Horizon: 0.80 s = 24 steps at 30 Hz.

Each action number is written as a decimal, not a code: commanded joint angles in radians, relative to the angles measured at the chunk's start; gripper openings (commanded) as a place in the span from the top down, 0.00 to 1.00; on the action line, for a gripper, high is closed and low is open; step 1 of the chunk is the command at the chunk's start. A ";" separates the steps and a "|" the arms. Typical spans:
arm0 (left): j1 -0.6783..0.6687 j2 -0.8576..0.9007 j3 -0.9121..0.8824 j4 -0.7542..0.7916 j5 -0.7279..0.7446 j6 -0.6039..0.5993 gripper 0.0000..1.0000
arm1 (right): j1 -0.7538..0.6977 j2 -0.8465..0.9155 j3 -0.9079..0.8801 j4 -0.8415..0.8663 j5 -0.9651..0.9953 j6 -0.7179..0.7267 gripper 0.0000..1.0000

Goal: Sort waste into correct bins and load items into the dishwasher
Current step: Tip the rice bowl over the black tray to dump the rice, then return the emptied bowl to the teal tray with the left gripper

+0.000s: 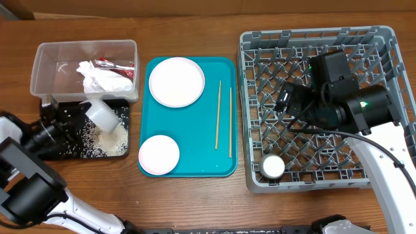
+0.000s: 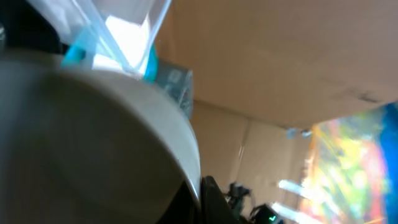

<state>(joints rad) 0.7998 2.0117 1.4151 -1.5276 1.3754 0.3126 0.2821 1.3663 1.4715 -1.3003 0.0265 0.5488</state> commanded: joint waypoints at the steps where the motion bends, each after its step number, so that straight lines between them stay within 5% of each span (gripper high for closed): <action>1: -0.029 -0.098 0.197 -0.074 -0.181 0.106 0.96 | -0.003 -0.008 0.018 0.005 0.005 -0.007 0.00; 4: -0.140 -0.196 0.294 -0.059 -0.294 0.072 0.96 | -0.003 -0.008 0.018 0.004 0.005 -0.007 0.00; 6: -0.407 -0.282 0.322 0.078 -0.599 -0.122 0.96 | -0.003 -0.008 0.018 0.010 0.006 -0.007 0.00; 9: -0.628 -0.285 0.321 0.145 -0.877 -0.250 0.96 | -0.003 -0.008 0.018 0.011 0.006 -0.008 0.00; 12: -0.985 -0.223 0.321 0.179 -1.307 -0.393 0.96 | -0.003 -0.008 0.018 0.010 0.006 -0.008 0.00; 19: -1.281 0.006 0.321 0.200 -1.417 -0.403 0.96 | -0.003 -0.008 0.018 0.010 0.006 -0.008 0.00; 24: -1.335 0.109 0.321 0.205 -1.420 -0.403 0.95 | -0.003 -0.008 0.018 0.009 0.006 -0.008 0.00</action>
<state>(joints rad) -0.5163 2.0800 1.7279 -1.3258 -0.0101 -0.0761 0.2821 1.3663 1.4715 -1.2949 0.0261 0.5457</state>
